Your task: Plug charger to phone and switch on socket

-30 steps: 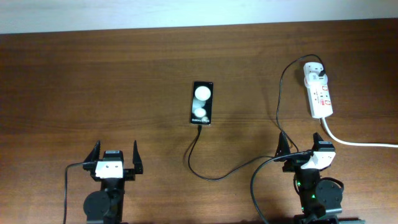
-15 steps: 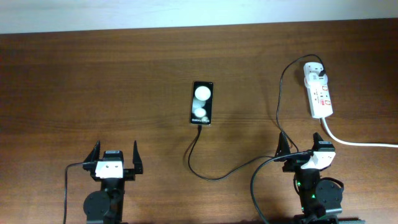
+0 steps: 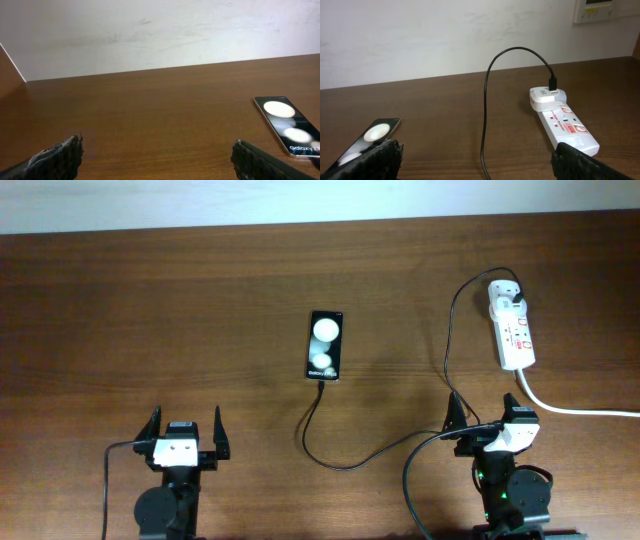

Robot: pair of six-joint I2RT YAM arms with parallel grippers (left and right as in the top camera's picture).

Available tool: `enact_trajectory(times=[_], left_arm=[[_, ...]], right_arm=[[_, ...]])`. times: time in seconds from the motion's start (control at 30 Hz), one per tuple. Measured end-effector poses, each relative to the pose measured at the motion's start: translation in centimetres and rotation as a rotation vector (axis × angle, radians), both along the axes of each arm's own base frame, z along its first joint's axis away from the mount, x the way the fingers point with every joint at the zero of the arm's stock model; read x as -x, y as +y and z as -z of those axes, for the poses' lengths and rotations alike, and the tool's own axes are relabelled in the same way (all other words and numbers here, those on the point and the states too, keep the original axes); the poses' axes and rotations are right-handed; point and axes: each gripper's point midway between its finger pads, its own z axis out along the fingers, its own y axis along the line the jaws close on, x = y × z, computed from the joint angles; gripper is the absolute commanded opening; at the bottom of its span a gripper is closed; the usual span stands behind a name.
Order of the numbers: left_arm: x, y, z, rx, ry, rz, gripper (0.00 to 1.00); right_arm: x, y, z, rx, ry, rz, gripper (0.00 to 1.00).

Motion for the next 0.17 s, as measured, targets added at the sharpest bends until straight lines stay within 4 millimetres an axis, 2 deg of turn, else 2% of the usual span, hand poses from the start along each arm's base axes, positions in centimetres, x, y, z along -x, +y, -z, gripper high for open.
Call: enact_trajectory(times=[0.17], left_arm=[[0.00, 0.01, 0.00, 0.000, 0.000, 0.000, 0.99]], right_arm=[[0.00, 0.00, 0.00, 0.000, 0.000, 0.000, 0.99]])
